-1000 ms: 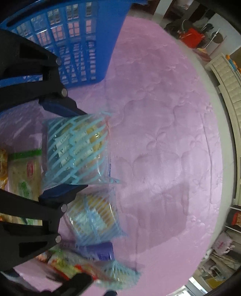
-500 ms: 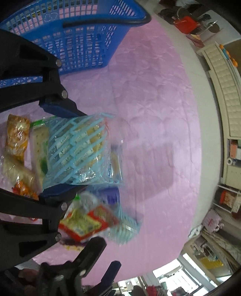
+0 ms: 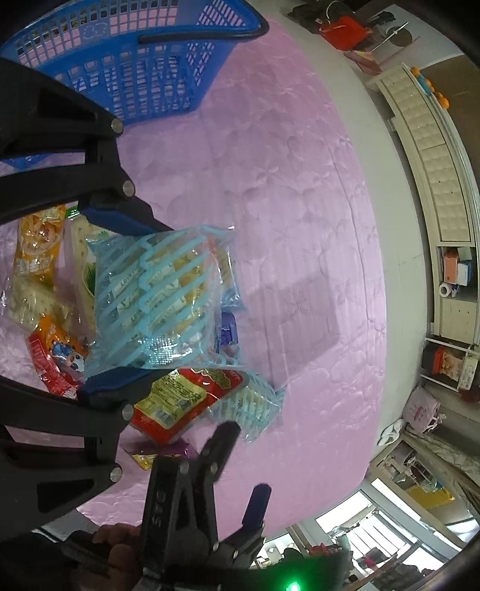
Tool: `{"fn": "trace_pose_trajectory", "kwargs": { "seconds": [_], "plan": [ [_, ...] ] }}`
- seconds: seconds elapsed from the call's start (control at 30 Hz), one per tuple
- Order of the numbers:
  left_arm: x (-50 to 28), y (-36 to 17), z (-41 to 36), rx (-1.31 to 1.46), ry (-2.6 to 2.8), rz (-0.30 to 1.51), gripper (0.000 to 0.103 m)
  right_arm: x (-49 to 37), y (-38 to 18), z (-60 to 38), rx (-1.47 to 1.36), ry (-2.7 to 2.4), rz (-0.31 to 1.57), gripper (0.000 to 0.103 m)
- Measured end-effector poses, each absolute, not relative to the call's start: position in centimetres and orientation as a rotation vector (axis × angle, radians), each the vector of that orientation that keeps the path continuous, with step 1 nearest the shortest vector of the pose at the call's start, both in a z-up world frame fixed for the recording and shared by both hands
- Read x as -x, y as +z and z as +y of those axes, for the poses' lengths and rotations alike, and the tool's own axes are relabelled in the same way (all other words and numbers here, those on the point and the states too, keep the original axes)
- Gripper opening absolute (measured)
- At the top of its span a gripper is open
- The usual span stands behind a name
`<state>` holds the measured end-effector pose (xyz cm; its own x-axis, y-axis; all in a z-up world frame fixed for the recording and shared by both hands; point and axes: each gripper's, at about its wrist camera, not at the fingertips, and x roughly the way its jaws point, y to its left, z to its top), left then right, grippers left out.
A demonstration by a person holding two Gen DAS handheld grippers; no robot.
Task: Organize snacks
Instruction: 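Grasp the mesh bag with the left tool while the right tool grasps another mesh bag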
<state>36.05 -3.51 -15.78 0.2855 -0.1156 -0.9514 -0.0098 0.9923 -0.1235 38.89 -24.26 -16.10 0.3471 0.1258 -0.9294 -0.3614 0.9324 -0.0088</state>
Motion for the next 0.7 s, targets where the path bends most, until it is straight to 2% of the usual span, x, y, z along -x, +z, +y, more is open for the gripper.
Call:
{"fn": "trace_pose_trajectory", "kwargs": {
  "seconds": [0.3, 0.6, 0.7],
  "plan": [
    [-37.2, -16.4, -3.6, 0.106, -0.058, 1.302, 0.059, -40.2, -20.1, -22.6, 0.299, 0.370, 1.262, 0.103],
    [-37.5, -16.8, -3.1, 0.117, -0.059, 1.308, 0.059, -41.8, -18.6, -23.6, 0.233, 0.434, 1.220, 0.101],
    [-37.7, -16.8, -3.2, 0.121, -0.062, 1.306, 0.059, -42.0, -18.9, -24.3, 0.299, 0.389, 1.228, 0.101]
  ]
}}
